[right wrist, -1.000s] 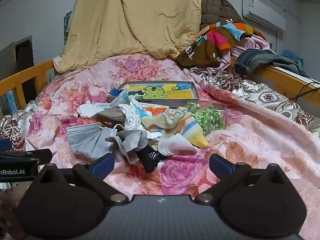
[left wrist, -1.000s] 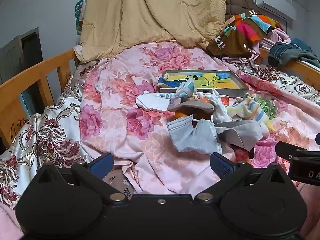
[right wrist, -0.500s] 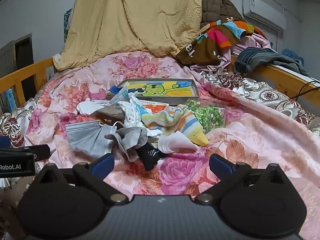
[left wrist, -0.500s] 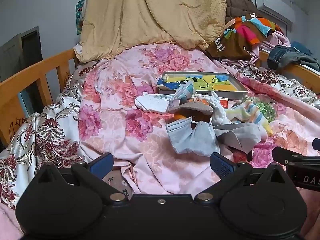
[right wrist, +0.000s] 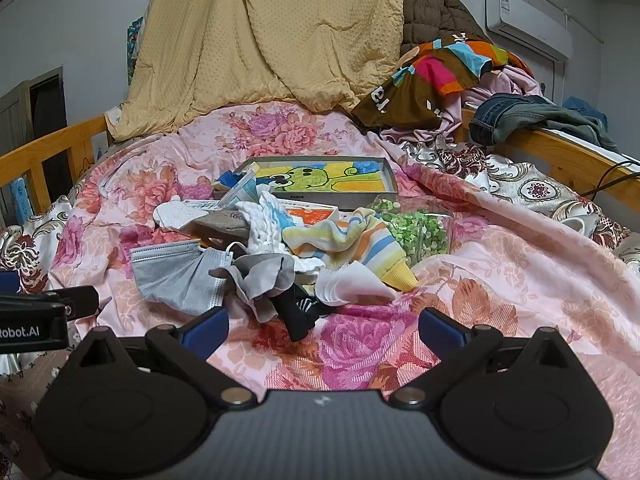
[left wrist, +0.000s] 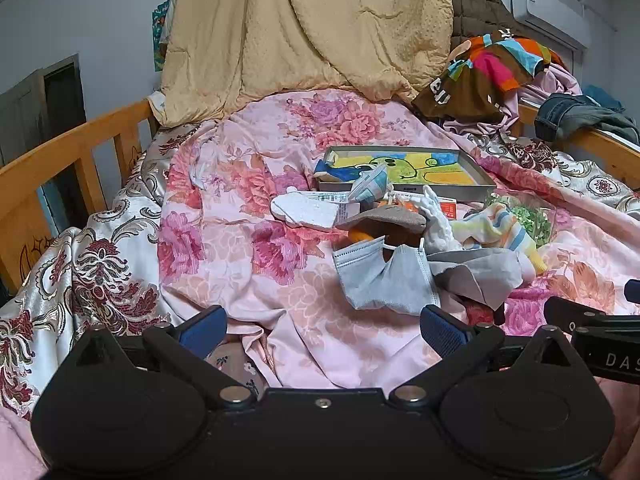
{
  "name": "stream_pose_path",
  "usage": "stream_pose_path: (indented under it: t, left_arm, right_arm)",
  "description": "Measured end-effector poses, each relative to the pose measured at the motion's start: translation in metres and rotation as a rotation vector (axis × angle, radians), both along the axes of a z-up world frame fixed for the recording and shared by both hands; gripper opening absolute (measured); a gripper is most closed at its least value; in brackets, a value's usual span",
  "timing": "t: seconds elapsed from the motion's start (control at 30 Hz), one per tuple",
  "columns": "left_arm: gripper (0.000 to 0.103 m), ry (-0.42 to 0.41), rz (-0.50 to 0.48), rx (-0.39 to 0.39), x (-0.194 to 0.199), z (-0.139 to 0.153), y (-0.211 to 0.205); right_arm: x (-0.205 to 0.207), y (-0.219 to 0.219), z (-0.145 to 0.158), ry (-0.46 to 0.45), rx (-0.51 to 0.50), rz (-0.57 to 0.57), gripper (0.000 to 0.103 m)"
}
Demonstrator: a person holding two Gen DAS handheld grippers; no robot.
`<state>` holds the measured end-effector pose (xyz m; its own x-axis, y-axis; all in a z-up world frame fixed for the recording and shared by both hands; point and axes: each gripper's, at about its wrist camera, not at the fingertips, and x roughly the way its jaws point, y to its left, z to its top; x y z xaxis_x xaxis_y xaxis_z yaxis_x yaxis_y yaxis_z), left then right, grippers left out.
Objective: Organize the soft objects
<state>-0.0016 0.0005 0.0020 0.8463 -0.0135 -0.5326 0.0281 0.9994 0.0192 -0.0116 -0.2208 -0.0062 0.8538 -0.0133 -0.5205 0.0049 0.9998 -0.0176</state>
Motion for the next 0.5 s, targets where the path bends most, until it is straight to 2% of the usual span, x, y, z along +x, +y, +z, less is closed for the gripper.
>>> stream_pose_path:
  t: [0.5]
  left_arm:
    - [0.102,-0.008,0.002,0.0,0.0,0.0033,-0.0002]
  right_arm:
    - [0.0003,-0.0006,-0.0004,0.002,0.003,0.0,0.103]
